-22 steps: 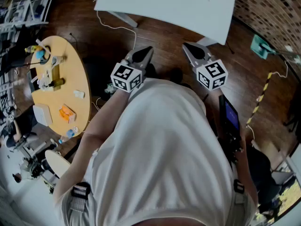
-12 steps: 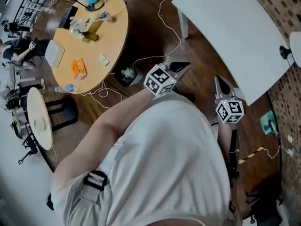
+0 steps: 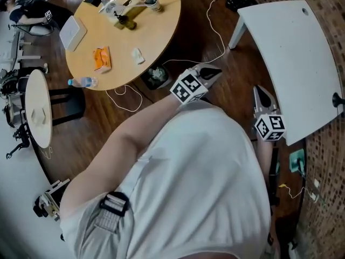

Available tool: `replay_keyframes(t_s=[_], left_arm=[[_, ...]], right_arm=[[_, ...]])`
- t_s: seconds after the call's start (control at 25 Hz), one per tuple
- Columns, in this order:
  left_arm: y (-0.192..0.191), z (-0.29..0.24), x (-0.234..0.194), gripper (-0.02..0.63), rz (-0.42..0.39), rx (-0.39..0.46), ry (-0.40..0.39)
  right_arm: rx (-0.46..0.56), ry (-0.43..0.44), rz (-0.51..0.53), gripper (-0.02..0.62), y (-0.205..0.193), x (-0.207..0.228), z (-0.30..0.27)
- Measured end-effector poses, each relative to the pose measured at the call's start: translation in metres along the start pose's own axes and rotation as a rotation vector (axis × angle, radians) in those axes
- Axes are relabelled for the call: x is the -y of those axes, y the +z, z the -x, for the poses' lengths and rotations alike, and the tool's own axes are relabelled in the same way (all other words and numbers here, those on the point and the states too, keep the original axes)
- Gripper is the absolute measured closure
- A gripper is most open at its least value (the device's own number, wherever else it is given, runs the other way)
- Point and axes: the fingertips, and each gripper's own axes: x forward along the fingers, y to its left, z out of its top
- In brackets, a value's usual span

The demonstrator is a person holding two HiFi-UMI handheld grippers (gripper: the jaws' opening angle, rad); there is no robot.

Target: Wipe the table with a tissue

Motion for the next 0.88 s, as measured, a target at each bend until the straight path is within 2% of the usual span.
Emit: replay_keyframes(t_s=[0.12,0.36,0.72,0.88], left_arm=[[-0.023,0.022,-0.04,0.601,-0.001,-0.022,0.021],[-0.064,0.066,-0.11,0.601,0.055,-0.073,0.073],[-0.119,0.142,-0.18,0.601,0.14,-0.106,0.167],[-0.163,0.174,-0.204,0.6,0.119,-0.179,0.216]], right_arm=[[-0.013,0.033,0.021,0.588,0.007,-0.022,-0.036],[-0.078,0.118,0.054,0.588,0.015,-0.063,-0.103],[-0.112,0.202,0.099,0.588,0.032,-0.114,-0.193],[-0.14,0.216,0.093,0.588,0.032,-0.129,-0.216]])
